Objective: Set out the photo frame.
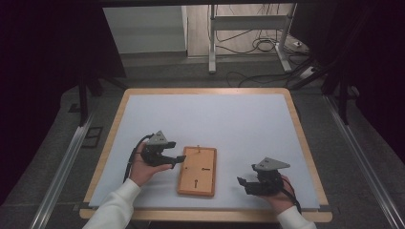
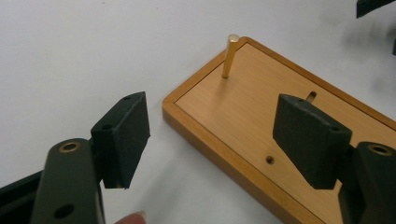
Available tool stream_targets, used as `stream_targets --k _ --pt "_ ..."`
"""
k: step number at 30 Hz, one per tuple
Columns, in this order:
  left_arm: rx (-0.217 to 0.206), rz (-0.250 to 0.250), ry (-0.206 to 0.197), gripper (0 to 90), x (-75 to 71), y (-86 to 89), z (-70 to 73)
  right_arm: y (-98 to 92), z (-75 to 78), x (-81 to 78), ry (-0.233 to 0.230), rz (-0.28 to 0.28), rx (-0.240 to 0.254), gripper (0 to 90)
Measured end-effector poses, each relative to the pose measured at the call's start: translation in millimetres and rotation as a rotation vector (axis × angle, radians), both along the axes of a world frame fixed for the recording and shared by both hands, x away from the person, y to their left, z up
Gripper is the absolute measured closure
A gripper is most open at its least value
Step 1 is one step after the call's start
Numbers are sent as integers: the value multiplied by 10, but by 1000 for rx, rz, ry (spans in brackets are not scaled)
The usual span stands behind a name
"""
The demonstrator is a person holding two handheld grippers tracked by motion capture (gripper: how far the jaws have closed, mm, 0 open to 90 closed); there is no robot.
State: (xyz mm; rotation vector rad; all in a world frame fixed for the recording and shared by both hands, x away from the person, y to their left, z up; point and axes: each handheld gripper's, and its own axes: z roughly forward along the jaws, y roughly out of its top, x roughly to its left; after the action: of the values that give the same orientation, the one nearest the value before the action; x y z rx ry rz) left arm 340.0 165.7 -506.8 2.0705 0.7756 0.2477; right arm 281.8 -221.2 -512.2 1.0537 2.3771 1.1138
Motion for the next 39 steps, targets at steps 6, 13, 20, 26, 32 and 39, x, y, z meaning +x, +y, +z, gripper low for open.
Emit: stream_targets --k 6,13,20,26,32,39 --pt "5 -40 -10 282 51 -119 9 -55 13 -41 -19 -28 3 247" --pt "16 -79 -33 297 149 -306 23 -33 -3 -24 -18 -16 -2 247" --pt "1 -79 -7 319 290 -426 -38 -62 15 -17 -23 -25 7 247" --pt "12 -89 -3 358 407 -558 -84 -41 5 22 -21 -25 8 247" --pt "38 -106 0 434 406 -588 -148 -38 -6 30 -19 -20 3 247" --pt "43 -104 -18 549 391 -597 -149 -31 -6 27 -23 -20 -2 247"
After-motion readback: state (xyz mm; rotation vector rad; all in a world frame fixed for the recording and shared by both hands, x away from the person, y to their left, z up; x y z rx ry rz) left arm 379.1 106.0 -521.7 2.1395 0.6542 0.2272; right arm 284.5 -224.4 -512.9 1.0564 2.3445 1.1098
